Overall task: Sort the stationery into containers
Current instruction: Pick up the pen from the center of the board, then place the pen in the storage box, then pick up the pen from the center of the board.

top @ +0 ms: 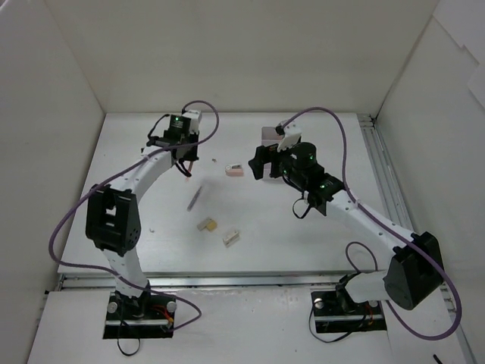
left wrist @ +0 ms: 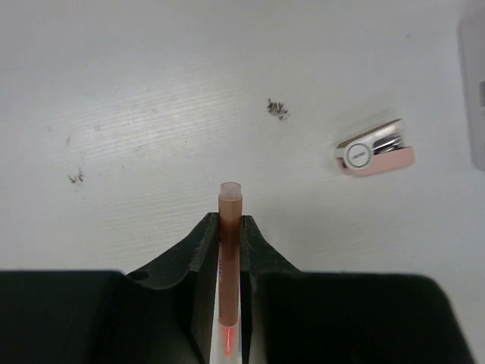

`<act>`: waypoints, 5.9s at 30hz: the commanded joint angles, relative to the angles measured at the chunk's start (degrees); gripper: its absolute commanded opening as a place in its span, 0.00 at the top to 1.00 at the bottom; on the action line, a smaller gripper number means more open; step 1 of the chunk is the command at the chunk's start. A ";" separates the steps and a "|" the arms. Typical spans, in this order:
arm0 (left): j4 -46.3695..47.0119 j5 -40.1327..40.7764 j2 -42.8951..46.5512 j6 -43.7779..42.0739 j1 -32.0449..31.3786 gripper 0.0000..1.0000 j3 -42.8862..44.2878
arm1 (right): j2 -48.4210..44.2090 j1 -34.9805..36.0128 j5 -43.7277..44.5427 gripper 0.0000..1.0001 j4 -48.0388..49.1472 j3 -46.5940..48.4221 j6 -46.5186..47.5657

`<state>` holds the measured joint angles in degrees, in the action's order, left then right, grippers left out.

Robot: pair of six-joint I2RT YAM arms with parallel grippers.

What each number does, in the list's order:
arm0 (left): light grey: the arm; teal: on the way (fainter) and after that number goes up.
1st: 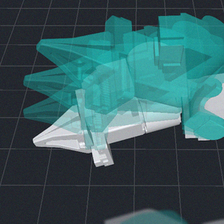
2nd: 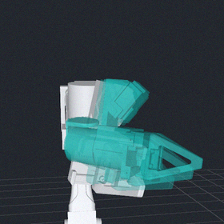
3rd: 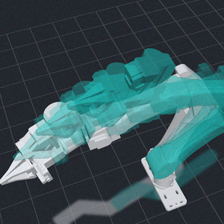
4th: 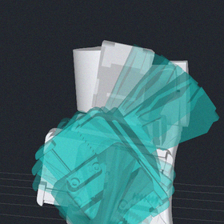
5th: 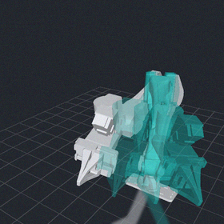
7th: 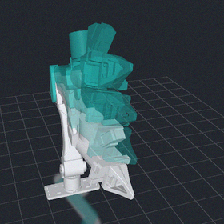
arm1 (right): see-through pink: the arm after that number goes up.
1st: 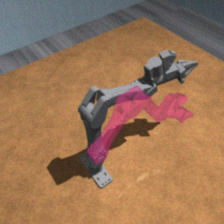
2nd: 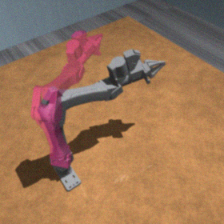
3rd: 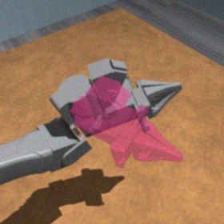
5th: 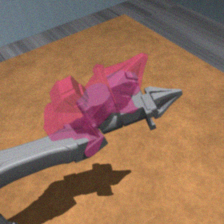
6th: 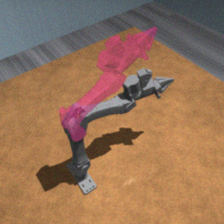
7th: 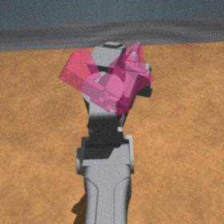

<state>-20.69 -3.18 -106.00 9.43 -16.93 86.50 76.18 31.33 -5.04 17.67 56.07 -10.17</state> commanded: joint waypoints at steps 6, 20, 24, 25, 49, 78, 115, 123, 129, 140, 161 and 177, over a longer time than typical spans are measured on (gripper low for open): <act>14.42 -14.89 22.57 2.78 -0.03 1.00 -10.45 | -0.51 1.18 -15.14 0.02 11.41 -1.58 2.00; 68.82 -49.02 39.20 26.04 1.11 1.00 -37.79 | -2.70 6.63 -20.90 0.02 29.87 -6.59 -3.18; 86.57 -50.96 36.48 36.61 1.11 1.00 -41.14 | -2.79 8.74 -17.92 0.04 33.65 -7.29 -4.33; 91.13 -50.96 35.95 38.02 1.11 1.00 -41.41 | -2.88 9.27 -17.90 0.06 34.53 -7.56 -3.89; 113.86 -53.69 28.39 51.66 1.64 1.00 -41.67 | -2.26 11.74 -14.13 0.48 37.00 -8.96 -3.71; 84.29 -51.68 36.28 35.34 1.64 0.00 -39.48 | 1.25 9.98 -9.83 1.00 36.91 -5.01 -6.17; -5.42 25.68 46.76 15.88 -2.58 0.00 -29.19 | 38.95 -10.41 10.49 1.00 48.86 17.32 12.64; -5.07 25.86 45.79 15.44 -2.58 0.00 -29.11 | 40.18 -10.42 10.84 0.99 49.12 16.79 10.53; -5.06 25.51 44.91 15.35 -2.58 0.00 -29.02 | 38.61 -10.50 9.96 0.77 49.30 14.95 8.42; -0.15 17.87 40.61 8.61 -2.58 0.00 -29.46 | 28.34 -9.98 8.73 0.31 49.48 8.45 5.34; 8.30 -6.22 10.64 0.32 -2.58 0.21 -22.69 | -2.61 -5.14 8.20 0.02 37.79 -16.87 -11.54; 5.83 -0.25 4.04 2.52 -4.96 0.59 -21.02 | -9.64 -5.05 9.69 0.02 35.77 -20.04 -11.01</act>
<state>-14.68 -4.73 -102.67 11.29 -21.74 63.18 69.89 25.98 3.64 50.02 35.46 -21.04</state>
